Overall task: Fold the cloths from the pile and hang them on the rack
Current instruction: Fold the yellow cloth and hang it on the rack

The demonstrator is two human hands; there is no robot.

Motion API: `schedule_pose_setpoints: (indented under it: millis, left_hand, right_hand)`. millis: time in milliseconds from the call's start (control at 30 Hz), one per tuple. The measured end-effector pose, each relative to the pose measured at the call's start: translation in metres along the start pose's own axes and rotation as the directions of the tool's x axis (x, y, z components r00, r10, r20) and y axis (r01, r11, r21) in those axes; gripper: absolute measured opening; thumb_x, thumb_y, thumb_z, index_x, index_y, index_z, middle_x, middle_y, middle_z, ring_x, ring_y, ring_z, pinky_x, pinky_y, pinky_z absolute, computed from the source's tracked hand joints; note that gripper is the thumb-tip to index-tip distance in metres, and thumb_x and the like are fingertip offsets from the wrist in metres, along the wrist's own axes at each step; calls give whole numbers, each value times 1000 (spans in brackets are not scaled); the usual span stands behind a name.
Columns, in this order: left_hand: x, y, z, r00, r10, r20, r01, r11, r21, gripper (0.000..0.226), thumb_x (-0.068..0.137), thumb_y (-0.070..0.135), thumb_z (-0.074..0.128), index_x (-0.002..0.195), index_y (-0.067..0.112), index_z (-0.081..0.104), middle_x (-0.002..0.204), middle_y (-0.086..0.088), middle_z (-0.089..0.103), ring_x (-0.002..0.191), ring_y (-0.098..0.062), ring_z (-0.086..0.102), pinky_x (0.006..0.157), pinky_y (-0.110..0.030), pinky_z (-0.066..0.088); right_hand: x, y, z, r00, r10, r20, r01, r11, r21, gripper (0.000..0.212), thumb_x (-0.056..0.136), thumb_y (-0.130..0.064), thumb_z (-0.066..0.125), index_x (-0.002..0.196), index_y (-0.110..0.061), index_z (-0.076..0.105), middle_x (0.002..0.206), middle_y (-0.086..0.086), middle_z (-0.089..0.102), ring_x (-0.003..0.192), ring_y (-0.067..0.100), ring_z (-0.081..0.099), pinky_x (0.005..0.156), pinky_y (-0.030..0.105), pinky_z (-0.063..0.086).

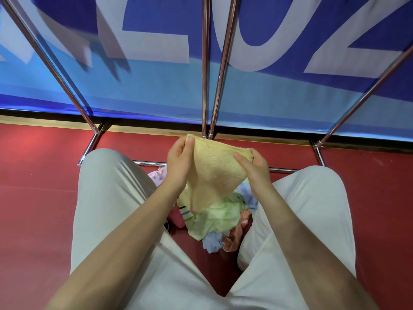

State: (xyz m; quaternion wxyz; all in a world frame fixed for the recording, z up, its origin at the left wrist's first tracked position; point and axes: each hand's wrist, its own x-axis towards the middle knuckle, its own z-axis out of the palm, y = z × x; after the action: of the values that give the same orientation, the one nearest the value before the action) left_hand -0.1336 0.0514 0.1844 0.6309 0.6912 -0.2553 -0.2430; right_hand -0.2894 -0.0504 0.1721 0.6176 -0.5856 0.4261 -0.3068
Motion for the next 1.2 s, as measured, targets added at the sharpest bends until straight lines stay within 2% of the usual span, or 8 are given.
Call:
schedule_pose_setpoints:
  millis: [200,367,500,633,867,1067,1133,1200]
  left_hand:
    - [1,-5,8,999,-48,6,48,999,-13,37,101,28,45,94,-7,56,83,-7,51,78,-14,45,70,-27,37]
    - [2,-12,18,983,-181,-25,178,980,-91,38,99,30,46,91,-6,57,82,-6,52,79,-17,46,73,-32,38]
    - [0,-14,26,956,-290,-43,278,943,-181,30,100,30,45,89,7,61,86,-6,54,80,-18,49,75,-34,41]
    - [-5,-13,38,943,-331,-27,317,921,-225,23,100,29,46,86,18,61,86,-5,55,82,-18,50,77,-34,43]
    - [-13,-9,61,969,-245,38,248,949,-195,23,99,26,49,84,22,66,85,0,65,82,-14,57,81,-34,47]
    - [-10,-8,65,969,-244,39,245,934,-258,25,100,26,47,103,14,69,100,-9,70,91,-17,64,84,-33,51]
    - [-3,-9,61,958,-287,30,281,904,-321,26,100,21,45,105,8,66,94,-7,68,86,-15,63,78,-30,52]
    - [1,-7,58,949,-315,33,305,882,-358,24,98,15,45,104,4,66,83,-3,67,79,-14,62,70,-26,50]
  right_hand:
    - [1,2,6,992,-64,-111,54,994,-94,28,87,-29,67,87,-4,55,78,4,53,72,16,49,69,34,42]
    - [3,5,20,975,5,-223,-22,997,-72,25,87,-30,64,79,-15,46,75,0,45,69,14,40,67,34,37]
    - [1,3,34,950,128,-284,-134,991,-3,32,91,-27,61,113,-5,56,101,9,59,96,25,56,89,40,45]
    - [1,6,46,950,160,-269,-165,986,4,17,91,-30,59,98,-14,56,84,-5,55,86,19,54,72,31,42]
    - [-1,2,53,945,148,-291,-120,986,113,19,89,-29,61,76,-17,54,71,-2,55,67,15,52,66,33,43]
    - [-2,-8,56,977,93,-194,-49,975,218,26,95,-28,51,78,-19,69,75,3,71,71,18,66,69,36,53]
    - [-4,-13,54,994,23,-108,-5,986,165,24,95,-17,50,83,-23,71,77,4,72,72,17,66,70,32,53]
    - [-5,-12,50,992,-120,-30,119,992,-47,27,93,-8,51,95,-25,72,86,-2,71,79,12,66,74,26,53]
